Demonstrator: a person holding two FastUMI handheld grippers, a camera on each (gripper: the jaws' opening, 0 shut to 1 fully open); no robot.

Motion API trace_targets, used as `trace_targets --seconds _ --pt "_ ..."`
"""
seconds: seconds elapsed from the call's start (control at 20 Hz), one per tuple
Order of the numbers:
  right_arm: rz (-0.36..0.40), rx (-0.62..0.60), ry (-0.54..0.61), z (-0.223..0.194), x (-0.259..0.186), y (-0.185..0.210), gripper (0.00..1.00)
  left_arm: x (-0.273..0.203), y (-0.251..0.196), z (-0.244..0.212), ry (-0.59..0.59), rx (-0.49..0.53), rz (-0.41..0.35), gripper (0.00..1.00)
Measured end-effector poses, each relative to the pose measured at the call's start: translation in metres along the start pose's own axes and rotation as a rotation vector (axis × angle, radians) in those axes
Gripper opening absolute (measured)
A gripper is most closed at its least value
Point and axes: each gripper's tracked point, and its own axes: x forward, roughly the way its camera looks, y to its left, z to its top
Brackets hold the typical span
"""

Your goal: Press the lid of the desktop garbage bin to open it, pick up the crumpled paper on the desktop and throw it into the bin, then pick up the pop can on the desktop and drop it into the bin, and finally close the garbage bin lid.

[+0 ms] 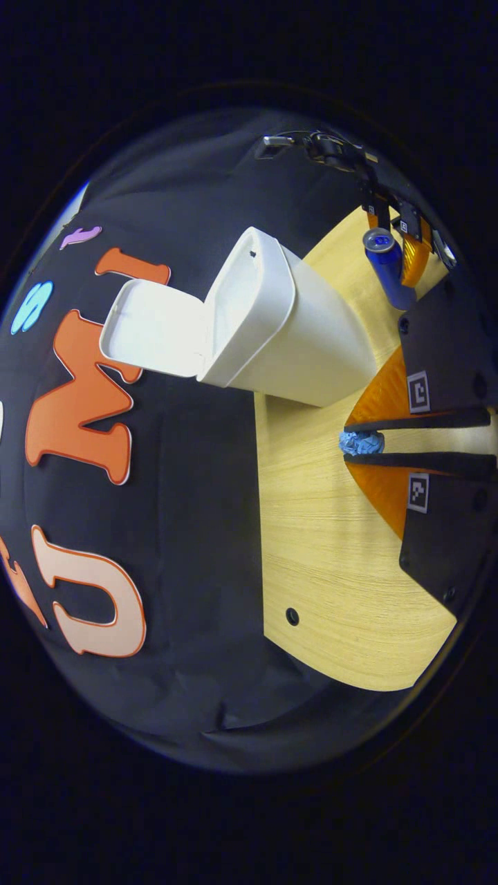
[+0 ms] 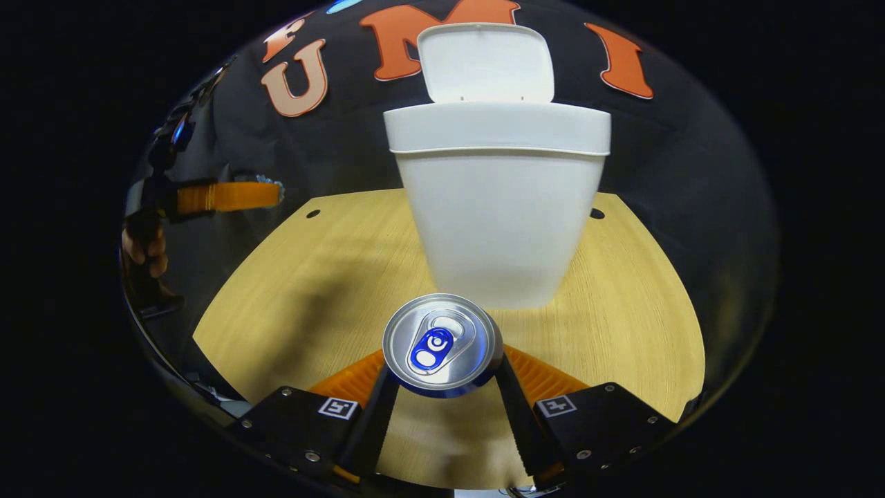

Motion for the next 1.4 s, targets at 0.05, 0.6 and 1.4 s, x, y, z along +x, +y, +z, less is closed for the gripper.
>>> trace_targets --seconds 0.05,0.6,1.4 --pt "-0.005 0.013 -0.002 -0.001 0.0 0.001 0.78 0.001 -0.006 0.008 -0.011 0.007 -0.008 0.18" --pt "-0.087 0.11 -0.038 0.002 0.0 -0.002 0.79 0.018 -0.083 0.078 -0.119 0.08 -0.143 0.17" --pt "-0.178 0.203 -0.05 -0.001 -0.002 -0.008 0.78 0.057 -0.152 0.088 -0.112 0.139 -0.262 0.18"
